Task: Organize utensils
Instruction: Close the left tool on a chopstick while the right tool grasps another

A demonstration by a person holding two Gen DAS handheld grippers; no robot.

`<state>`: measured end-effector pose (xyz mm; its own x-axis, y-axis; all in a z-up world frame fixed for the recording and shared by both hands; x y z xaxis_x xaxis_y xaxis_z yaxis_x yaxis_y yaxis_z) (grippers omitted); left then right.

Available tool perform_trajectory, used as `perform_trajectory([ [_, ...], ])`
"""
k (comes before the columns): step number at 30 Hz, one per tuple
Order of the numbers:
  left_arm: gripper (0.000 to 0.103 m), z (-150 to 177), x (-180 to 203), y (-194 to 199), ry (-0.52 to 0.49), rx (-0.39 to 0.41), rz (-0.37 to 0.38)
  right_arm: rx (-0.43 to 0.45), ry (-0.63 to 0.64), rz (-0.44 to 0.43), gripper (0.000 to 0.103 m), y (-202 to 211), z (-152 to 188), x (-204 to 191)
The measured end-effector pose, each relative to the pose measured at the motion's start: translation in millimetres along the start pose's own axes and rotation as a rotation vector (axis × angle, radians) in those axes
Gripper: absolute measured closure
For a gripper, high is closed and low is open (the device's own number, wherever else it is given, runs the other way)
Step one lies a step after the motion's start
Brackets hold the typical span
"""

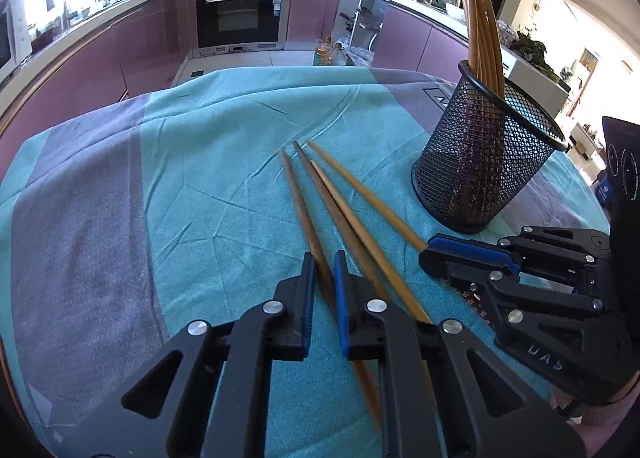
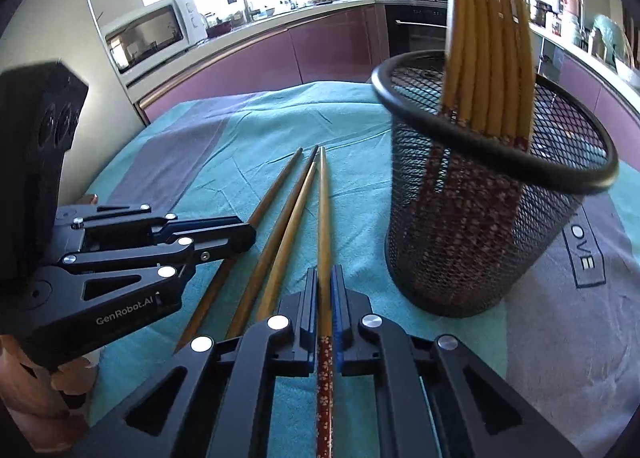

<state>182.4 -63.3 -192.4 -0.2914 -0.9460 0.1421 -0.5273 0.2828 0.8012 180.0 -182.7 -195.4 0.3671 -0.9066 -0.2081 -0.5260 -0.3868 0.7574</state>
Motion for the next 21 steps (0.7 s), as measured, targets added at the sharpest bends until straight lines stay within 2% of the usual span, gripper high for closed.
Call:
perform_trajectory([
  [5,0.094,5,-1,14,0.011,0.021,0.02,0.031,0.004,-0.054,0.097,17,1,-2],
  [11,0.095,18,11,19,-0.033,0.005,0.05,-0.007,0.054,-0.097,0.097,17,8,-12],
  [21,0.091,18,10,8,-0.064,-0.032,0.032,-0.056,0.078,-0.048,0.095,1,7,-14],
])
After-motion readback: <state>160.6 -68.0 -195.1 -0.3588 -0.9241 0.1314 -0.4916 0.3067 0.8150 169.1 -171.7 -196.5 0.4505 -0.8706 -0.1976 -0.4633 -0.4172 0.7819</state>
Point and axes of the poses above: each gripper's, at about its wrist camera, not at the fingertips, and y roughly against the way its jaws point, x to its right, z to its underside, the point moved 7 cm from there along -y, roughly the way its jaws point, and after that the axes turned 1 degree about -x, right-handed, at the moved point
